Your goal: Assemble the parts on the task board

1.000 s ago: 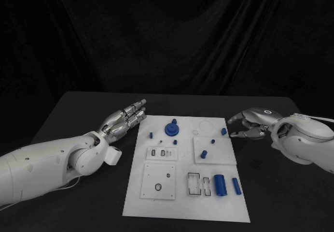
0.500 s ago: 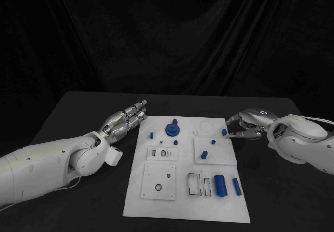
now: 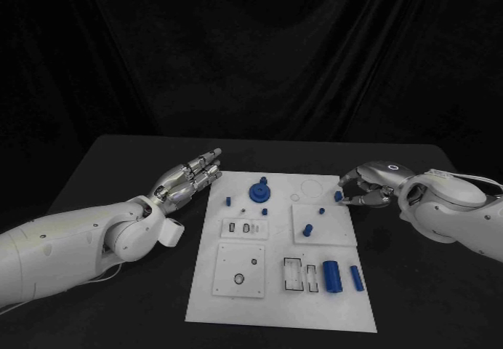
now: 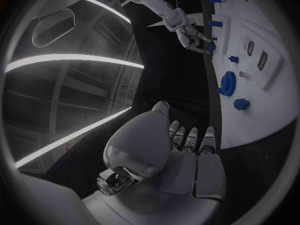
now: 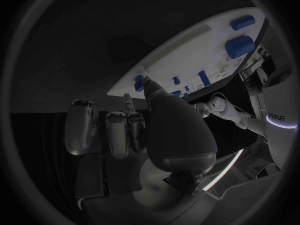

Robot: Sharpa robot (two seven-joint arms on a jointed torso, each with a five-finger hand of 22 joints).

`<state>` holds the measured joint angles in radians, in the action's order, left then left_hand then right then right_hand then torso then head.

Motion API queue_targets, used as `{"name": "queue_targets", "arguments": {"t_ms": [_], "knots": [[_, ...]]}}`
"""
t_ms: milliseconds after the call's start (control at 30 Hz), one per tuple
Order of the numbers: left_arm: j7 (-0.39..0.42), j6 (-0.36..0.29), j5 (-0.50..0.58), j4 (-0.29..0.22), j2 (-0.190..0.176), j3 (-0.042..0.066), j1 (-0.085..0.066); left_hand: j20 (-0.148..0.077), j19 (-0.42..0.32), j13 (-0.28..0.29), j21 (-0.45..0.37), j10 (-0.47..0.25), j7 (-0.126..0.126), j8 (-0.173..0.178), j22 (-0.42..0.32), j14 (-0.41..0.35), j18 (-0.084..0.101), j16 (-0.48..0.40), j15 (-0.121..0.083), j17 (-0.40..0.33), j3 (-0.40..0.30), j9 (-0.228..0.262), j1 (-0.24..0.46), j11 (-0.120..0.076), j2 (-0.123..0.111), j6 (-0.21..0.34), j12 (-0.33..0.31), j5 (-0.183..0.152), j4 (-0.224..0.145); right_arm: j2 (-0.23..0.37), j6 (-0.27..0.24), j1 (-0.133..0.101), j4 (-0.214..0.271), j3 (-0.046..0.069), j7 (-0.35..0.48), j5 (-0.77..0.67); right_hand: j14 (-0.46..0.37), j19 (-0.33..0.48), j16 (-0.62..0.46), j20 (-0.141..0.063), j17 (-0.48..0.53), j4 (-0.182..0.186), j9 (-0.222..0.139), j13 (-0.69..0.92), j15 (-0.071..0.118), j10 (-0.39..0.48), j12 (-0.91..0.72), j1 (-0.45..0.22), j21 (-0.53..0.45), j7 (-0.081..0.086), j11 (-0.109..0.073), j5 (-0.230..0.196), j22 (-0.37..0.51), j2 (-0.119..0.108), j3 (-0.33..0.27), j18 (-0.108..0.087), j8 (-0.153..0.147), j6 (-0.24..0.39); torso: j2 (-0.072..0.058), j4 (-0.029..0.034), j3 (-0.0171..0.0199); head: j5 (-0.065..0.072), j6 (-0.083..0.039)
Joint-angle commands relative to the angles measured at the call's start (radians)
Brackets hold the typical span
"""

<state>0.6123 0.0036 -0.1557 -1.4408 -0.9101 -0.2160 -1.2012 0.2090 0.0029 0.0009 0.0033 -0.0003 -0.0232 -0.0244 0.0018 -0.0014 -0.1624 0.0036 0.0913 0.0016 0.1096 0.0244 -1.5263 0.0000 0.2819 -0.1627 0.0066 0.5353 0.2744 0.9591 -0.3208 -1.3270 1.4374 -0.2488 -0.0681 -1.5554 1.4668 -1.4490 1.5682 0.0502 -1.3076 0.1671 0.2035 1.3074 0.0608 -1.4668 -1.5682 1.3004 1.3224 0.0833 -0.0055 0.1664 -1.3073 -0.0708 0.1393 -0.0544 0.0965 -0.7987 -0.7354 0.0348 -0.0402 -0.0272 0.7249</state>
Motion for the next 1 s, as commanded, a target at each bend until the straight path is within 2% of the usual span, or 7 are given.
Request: {"name": "queue_targets", "arguments": {"t_ms": [33, 233, 667, 733, 867, 900, 1000], "knots": [[0.009, 0.014, 0.0, -0.001, 0.001, 0.001, 0.002, 0.01, 0.0, -0.001, -0.001, 0.0, -0.004, -0.004, 0.001, 0.001, -0.018, -0.004, 0.008, -0.002, -0.004, 0.001, -0.008, 0.006, 0.0, 0.001, -0.007, 0.007, 0.0, -0.005, -0.01, 0.004, -0.005, 0.0, -0.001, -0.008, 0.104, 0.001, 0.003, -0.003, -0.263, 0.007, 0.003, 0.263, 0.005, -0.104, -0.003, 0.008, -0.007, -0.001, -0.002, 0.0, -0.182, -0.002, 0.001, -0.004, 0.007, -0.008, 0.0, 0.0, 0.0001, 0.001, 0.002], [0.008, 0.017, 0.0, 0.0, 0.003, 0.001, 0.002, 0.01, 0.0, -0.001, -0.001, 0.0, -0.004, -0.004, 0.001, 0.001, -0.018, -0.004, 0.008, -0.002, -0.004, 0.001, -0.008, 0.006, 0.0, 0.001, -0.007, 0.007, 0.0, -0.014, -0.013, 0.007, -0.012, 0.0, 0.003, -0.008, 0.104, 0.0, 0.003, -0.003, -0.263, 0.009, 0.007, 0.263, 0.004, -0.104, -0.003, 0.008, -0.008, 0.0, -0.001, -0.006, -0.182, -0.001, -0.001, -0.004, 0.014, -0.021, 0.0, 0.0007, 0.0009, 0.001, 0.001], [0.003, 0.023, 0.0, 0.002, 0.003, 0.001, 0.005, 0.011, 0.0, -0.001, 0.0, 0.0, -0.005, -0.004, 0.001, 0.001, -0.018, -0.004, 0.01, -0.002, -0.006, 0.001, -0.009, 0.007, 0.001, 0.001, -0.007, 0.007, -0.001, -0.035, -0.012, 0.012, -0.032, 0.0, 0.007, -0.008, 0.104, 0.0, 0.003, -0.002, -0.263, 0.012, 0.02, 0.263, 0.003, -0.104, -0.003, 0.011, -0.013, 0.002, 0.001, -0.007, -0.182, 0.003, -0.004, -0.005, 0.033, -0.06, 0.0, 0.0, 0.0, -0.001, 0.001], [0.003, 0.024, 0.0, 0.002, 0.003, 0.001, 0.005, 0.011, 0.0, -0.001, 0.0, 0.0, -0.005, -0.004, 0.001, 0.001, -0.018, -0.004, 0.01, -0.002, -0.006, 0.001, -0.009, 0.007, 0.001, 0.001, -0.007, 0.007, -0.001, -0.037, -0.013, 0.015, -0.034, 0.0, 0.01, -0.008, 0.104, -0.001, 0.003, -0.002, -0.263, 0.01, 0.025, 0.263, 0.003, -0.104, -0.003, 0.016, -0.013, 0.002, 0.001, 0.009, -0.183, 0.005, -0.003, -0.005, 0.038, -0.071, 0.0, -0.0001, 0.0, -0.001, 0.001], [0.002, 0.024, 0.0, 0.002, 0.003, 0.001, 0.005, 0.011, 0.0, -0.001, 0.0, 0.0, -0.005, -0.004, 0.001, 0.001, -0.018, -0.004, 0.01, -0.002, -0.006, 0.001, -0.009, 0.007, 0.001, 0.001, -0.007, 0.007, -0.001, -0.04, -0.014, 0.018, -0.037, 0.0, 0.014, -0.008, 0.104, -0.002, 0.003, -0.003, -0.263, 0.002, 0.035, 0.263, 0.004, -0.104, -0.003, 0.031, -0.016, 0.0, -0.001, 0.068, -0.183, 0.012, 0.006, -0.005, 0.046, -0.093, 0.0, 0.0005, 0.0001, 0.001, 0.002], [0.002, 0.025, 0.0, 0.003, 0.004, 0.001, 0.005, 0.011, 0.0, -0.001, 0.0, 0.0, -0.005, -0.004, 0.001, 0.001, -0.018, -0.004, 0.01, -0.002, -0.006, 0.001, -0.009, 0.007, 0.001, 0.001, -0.007, 0.007, -0.001, -0.042, -0.015, 0.019, -0.039, 0.0, 0.015, -0.008, 0.104, -0.002, 0.003, -0.004, -0.263, -0.002, 0.04, 0.263, 0.006, -0.104, -0.003, 0.039, -0.017, -0.005, -0.005, 0.088, -0.183, 0.018, 0.012, -0.005, 0.052, -0.107, 0.0, 0.0007, -0.0001, 0.001, 0.002], [0.001, 0.026, 0.0, 0.004, 0.005, 0.001, 0.006, 0.011, 0.0, -0.001, 0.0, 0.0, -0.005, -0.004, 0.001, 0.001, -0.018, -0.004, 0.01, -0.002, -0.006, 0.001, -0.009, 0.007, 0.001, 0.001, -0.007, 0.007, -0.001, -0.046, -0.018, 0.021, -0.043, 0.001, 0.02, -0.008, 0.104, -0.002, 0.003, -0.005, -0.263, -0.004, 0.042, 0.263, 0.008, -0.104, -0.003, 0.041, -0.018, -0.008, -0.006, 0.096, -0.183, 0.02, 0.015, -0.005, 0.053, -0.112, 0.0, 0.0004, 0.0002, 0.001, 0.003]]}}
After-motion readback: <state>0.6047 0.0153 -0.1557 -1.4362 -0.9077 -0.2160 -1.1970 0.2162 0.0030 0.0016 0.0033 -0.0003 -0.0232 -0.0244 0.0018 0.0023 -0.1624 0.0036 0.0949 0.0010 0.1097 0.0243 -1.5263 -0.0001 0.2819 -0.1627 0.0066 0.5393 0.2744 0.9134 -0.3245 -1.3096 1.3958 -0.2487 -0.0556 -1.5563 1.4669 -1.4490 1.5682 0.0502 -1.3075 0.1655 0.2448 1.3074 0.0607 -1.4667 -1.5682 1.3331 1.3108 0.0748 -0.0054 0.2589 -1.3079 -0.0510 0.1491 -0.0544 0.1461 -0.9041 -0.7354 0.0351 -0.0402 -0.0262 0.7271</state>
